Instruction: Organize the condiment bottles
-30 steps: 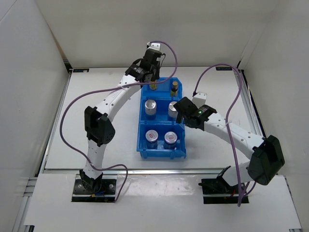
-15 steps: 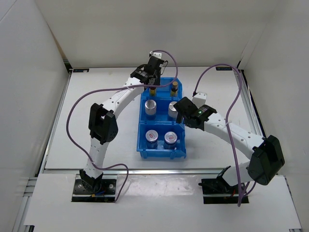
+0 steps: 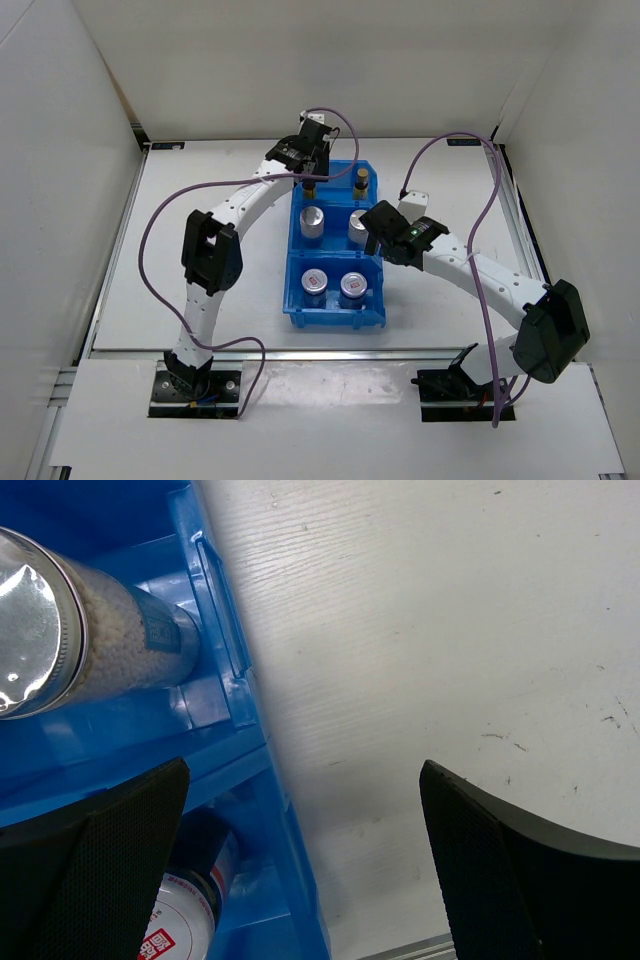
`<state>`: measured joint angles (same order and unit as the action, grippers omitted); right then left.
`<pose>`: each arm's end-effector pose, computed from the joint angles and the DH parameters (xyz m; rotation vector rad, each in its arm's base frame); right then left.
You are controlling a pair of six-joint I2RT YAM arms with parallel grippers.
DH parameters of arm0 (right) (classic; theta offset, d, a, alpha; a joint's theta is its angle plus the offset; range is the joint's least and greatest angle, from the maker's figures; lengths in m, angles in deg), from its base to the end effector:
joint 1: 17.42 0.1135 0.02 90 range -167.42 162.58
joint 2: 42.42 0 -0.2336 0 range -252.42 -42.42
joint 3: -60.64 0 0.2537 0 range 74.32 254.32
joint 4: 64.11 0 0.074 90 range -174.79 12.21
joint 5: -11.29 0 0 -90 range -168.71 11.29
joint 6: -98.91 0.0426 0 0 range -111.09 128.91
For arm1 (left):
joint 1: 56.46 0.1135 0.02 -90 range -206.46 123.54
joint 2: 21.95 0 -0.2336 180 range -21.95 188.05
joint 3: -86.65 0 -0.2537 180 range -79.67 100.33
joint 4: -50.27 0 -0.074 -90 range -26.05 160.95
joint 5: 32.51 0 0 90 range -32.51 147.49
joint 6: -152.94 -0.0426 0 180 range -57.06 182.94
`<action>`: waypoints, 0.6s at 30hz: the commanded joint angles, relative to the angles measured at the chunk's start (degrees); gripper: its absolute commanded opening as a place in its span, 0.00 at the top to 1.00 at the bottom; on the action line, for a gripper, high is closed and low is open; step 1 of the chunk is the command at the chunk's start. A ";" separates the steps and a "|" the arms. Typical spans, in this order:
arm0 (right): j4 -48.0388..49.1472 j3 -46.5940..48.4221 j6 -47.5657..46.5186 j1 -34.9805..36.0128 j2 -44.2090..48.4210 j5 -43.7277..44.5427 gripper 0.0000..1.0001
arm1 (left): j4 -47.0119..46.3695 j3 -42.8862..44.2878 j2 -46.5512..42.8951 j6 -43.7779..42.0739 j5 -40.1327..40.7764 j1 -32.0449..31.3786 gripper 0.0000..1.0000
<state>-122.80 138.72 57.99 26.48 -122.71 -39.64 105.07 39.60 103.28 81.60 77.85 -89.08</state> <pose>0.2248 0.1791 0.2404 0.3169 2.2981 -0.1295 0.4154 -0.2483 0.2550 0.1195 2.3245 -0.0191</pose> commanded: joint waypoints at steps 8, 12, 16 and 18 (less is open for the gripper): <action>0.45 0.64 1.11 0.05 1.37 2.24 0.01 | -2.10 0.01 -5.78 -0.19 0.55 0.37 0.17; 0.45 0.64 1.11 0.05 1.37 2.24 0.01 | -1.05 1.41 -13.85 -0.99 3.72 0.37 0.02; -2.00 0.64 4.34 0.05 1.37 4.43 0.01 | -0.17 -5.86 -31.64 -3.35 6.18 0.37 0.00; -2.01 0.64 4.97 0.05 1.89 4.44 0.01 | -0.17 -13.05 -39.76 -3.36 6.18 2.12 0.00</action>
<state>-123.46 138.72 59.55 26.48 -122.71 -38.40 105.23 30.59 80.33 79.50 80.69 -88.51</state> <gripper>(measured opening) 0.989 0.998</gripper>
